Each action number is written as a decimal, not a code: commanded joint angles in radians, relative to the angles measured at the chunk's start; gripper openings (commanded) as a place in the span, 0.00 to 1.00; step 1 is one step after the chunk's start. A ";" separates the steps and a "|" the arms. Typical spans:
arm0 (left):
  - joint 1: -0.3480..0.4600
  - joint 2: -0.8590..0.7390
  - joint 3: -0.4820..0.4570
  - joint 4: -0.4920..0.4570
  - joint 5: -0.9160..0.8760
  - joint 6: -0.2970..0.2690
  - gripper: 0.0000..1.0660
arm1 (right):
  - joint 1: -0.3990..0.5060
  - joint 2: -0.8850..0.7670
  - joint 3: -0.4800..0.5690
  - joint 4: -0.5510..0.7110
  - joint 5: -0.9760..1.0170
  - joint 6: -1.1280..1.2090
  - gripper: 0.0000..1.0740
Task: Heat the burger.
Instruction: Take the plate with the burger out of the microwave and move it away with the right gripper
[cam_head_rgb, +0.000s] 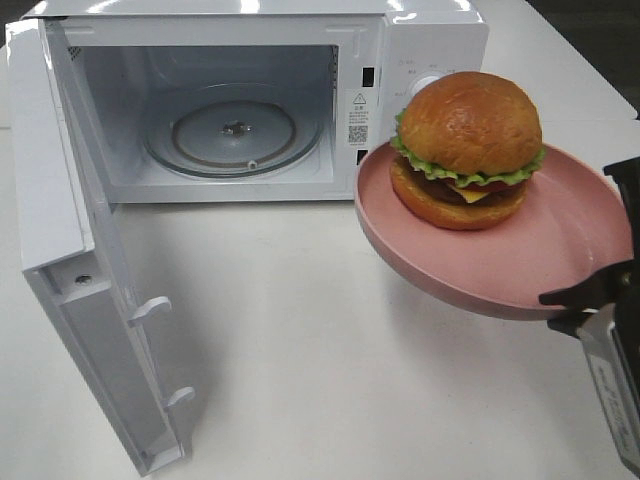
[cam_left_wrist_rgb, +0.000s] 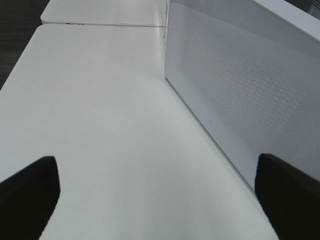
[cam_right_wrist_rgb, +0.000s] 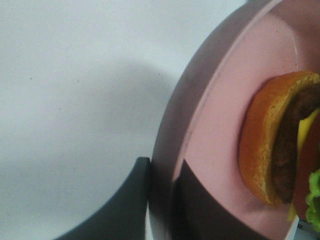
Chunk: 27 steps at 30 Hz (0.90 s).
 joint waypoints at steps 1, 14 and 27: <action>0.002 -0.016 0.003 -0.001 0.000 -0.004 0.92 | 0.000 -0.056 0.000 -0.030 -0.004 0.011 0.00; 0.002 -0.016 0.003 -0.001 0.000 -0.004 0.92 | 0.000 -0.214 0.007 -0.157 0.286 0.323 0.00; 0.002 -0.016 0.003 -0.001 0.000 -0.004 0.92 | 0.000 -0.211 0.007 -0.300 0.446 0.618 0.00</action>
